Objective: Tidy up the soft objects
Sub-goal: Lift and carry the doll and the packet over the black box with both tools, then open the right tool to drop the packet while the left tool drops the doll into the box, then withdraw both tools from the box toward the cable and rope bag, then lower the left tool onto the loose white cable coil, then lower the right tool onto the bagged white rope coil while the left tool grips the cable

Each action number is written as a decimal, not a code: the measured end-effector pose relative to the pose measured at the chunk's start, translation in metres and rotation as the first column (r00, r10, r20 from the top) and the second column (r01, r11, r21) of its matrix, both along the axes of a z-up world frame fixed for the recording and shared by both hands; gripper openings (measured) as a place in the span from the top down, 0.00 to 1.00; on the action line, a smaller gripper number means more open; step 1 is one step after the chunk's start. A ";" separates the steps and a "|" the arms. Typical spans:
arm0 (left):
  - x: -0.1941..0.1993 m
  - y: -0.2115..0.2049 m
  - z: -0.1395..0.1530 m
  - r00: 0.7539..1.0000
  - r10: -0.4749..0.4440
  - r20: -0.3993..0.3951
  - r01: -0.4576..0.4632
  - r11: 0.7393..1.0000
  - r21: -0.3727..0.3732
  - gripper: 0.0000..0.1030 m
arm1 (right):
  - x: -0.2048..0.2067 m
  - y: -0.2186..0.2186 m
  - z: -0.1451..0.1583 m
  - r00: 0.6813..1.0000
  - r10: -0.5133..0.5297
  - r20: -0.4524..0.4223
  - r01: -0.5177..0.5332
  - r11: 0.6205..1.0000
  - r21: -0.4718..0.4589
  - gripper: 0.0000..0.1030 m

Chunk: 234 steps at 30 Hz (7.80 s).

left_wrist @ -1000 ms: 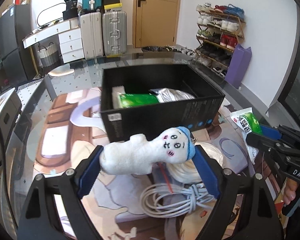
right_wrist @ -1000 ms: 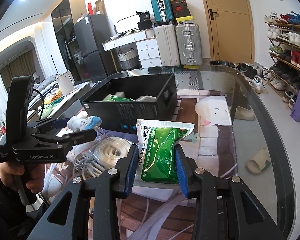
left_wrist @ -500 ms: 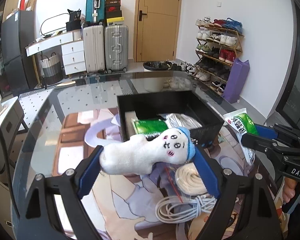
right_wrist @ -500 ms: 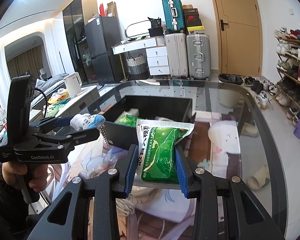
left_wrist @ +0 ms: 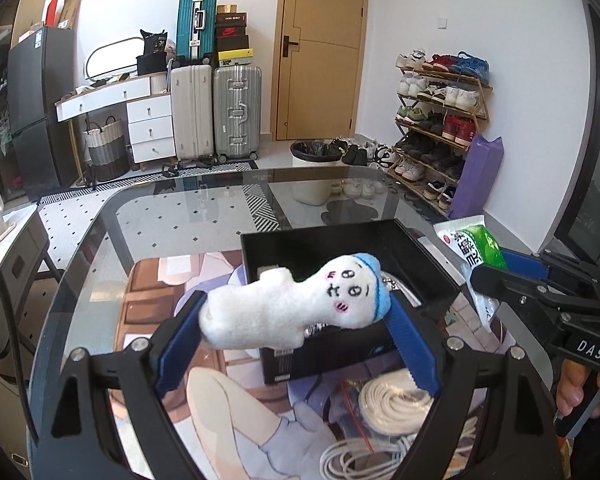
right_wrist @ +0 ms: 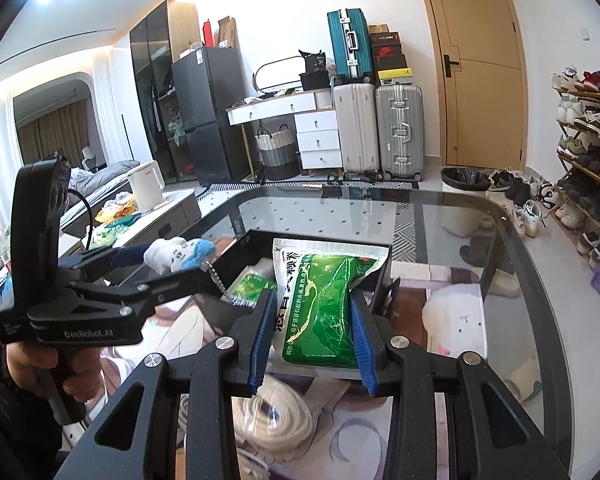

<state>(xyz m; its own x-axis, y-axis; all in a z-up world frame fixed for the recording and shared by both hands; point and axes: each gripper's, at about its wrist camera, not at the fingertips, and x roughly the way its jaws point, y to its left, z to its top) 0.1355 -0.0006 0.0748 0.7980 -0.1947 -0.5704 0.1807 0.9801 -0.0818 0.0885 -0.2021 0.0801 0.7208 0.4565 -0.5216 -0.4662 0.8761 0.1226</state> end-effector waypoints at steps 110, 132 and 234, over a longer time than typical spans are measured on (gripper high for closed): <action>-0.062 -0.008 -0.053 0.996 -0.057 -0.063 0.060 0.997 0.048 0.00 | -0.032 -0.027 -0.053 0.990 0.000 -0.143 -0.010 0.998 -0.070 0.00; -0.088 -0.035 -0.072 0.968 -0.193 -0.160 0.209 0.974 0.092 0.00 | -0.026 -0.029 -0.069 0.983 -0.015 -0.185 -0.002 0.996 -0.092 0.00; -0.090 0.038 -0.081 0.965 -0.137 -0.223 0.154 0.986 0.063 0.27 | 0.006 0.089 -0.098 0.935 0.204 -0.289 -0.286 0.916 -0.281 0.32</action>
